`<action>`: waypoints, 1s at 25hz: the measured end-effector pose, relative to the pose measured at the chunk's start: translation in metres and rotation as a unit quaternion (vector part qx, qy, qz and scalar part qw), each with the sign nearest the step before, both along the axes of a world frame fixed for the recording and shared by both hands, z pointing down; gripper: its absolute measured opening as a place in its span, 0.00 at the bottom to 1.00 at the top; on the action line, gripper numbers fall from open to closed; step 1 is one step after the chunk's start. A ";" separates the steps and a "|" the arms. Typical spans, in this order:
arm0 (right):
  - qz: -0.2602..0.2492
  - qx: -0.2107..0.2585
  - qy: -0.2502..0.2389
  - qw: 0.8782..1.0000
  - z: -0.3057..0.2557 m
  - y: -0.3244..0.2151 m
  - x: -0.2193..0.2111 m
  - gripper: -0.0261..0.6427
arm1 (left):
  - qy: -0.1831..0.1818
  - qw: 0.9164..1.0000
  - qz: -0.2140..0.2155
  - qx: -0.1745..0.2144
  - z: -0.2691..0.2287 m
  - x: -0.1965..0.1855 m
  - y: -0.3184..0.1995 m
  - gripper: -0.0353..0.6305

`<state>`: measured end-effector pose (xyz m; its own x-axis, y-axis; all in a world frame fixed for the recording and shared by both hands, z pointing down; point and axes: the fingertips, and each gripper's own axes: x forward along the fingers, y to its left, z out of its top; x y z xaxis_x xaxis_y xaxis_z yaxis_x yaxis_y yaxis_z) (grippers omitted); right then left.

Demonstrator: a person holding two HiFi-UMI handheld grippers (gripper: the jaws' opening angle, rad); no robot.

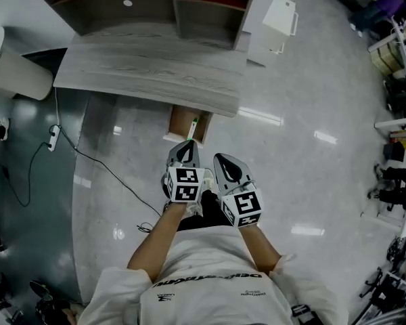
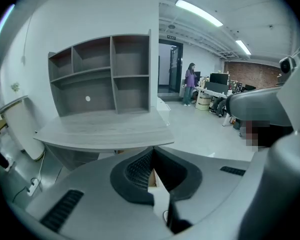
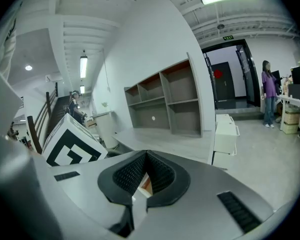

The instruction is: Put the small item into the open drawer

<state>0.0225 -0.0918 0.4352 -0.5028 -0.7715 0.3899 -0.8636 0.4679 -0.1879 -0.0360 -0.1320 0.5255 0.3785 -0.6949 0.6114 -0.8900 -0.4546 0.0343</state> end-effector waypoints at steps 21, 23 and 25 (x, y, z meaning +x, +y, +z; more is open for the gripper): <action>0.007 0.091 -0.023 0.996 -0.114 0.004 -0.010 0.08 | 0.057 0.987 0.022 0.147 -0.160 -0.010 0.025 0.08; 0.006 0.096 -0.025 0.995 -0.119 0.005 -0.011 0.08 | 0.061 0.986 0.020 0.155 -0.170 -0.011 0.029 0.08; 0.008 0.102 -0.026 0.994 -0.124 0.003 -0.010 0.08 | 0.065 0.984 0.021 0.165 -0.179 -0.010 0.031 0.08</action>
<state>0.0128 -0.0887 0.3114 -0.5056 -0.8398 0.1980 -0.8626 0.4878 -0.1337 -0.0458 -0.1012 0.3467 0.4707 -0.8298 0.2998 -0.8682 -0.4961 -0.0098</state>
